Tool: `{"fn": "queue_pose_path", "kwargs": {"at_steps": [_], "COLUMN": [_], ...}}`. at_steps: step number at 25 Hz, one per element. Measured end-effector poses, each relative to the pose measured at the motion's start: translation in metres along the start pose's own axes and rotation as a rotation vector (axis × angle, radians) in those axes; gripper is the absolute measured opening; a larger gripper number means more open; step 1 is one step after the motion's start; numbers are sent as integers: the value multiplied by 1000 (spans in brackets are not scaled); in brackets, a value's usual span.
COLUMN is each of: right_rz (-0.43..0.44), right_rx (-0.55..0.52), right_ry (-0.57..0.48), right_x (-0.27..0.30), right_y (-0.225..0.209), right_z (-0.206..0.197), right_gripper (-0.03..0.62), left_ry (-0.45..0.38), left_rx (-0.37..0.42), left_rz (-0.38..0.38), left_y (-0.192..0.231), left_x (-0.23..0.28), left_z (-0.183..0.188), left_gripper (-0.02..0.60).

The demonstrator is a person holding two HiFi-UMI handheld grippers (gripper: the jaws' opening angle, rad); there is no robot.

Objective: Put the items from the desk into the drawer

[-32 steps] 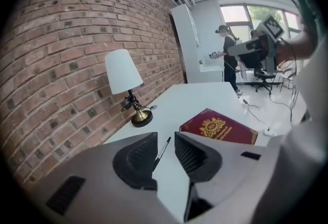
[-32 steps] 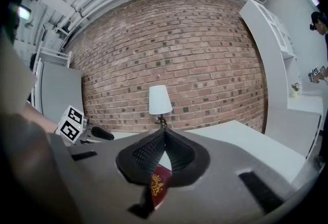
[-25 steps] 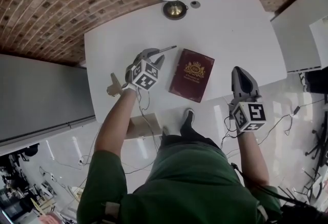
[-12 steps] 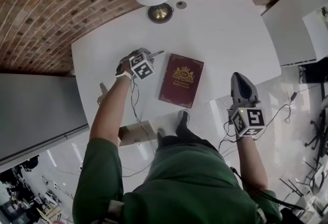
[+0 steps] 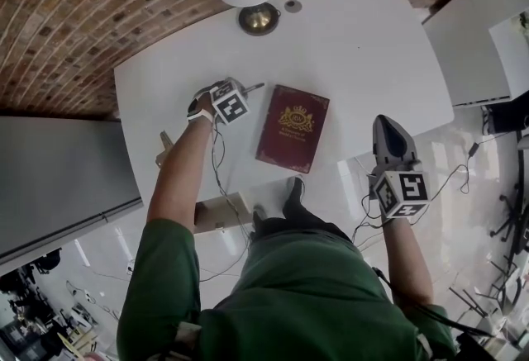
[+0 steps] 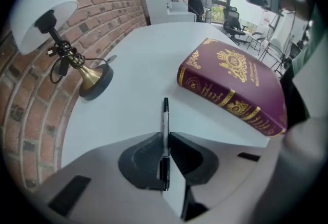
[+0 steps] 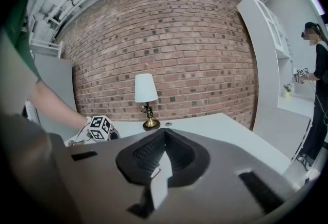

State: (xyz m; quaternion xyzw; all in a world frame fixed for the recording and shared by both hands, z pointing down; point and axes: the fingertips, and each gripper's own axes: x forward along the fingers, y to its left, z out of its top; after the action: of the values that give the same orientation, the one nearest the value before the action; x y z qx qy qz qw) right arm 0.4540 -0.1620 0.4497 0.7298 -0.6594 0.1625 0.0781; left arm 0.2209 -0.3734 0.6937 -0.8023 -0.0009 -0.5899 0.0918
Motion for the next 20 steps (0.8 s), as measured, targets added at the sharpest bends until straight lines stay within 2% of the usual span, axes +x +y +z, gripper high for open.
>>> {"fn": "queue_pose_path", "kwargs": {"at_steps": [5, 10, 12, 16, 20], "right_rz": [50, 136, 199, 318, 408], "right_rx": [-8, 32, 35, -35, -57], "right_ry": [-13, -25, -41, -85, -86], "right_x": [11, 29, 40, 55, 66], "right_y": [17, 54, 82, 143, 201], "right_z": [8, 16, 25, 46, 51], "right_gripper": [4, 5, 5, 5, 4], "left_ry": [-32, -179, -231, -309, -436], "left_rx": [-116, -316, -337, -314, -442], "left_rz": [42, 73, 106, 157, 166], "left_y": [-7, -21, -31, -64, -95], "left_x": [-19, -64, -90, -144, -189], "left_z": [-12, -14, -17, -28, -57], "left_gripper": [40, 40, 40, 38, 38]}}
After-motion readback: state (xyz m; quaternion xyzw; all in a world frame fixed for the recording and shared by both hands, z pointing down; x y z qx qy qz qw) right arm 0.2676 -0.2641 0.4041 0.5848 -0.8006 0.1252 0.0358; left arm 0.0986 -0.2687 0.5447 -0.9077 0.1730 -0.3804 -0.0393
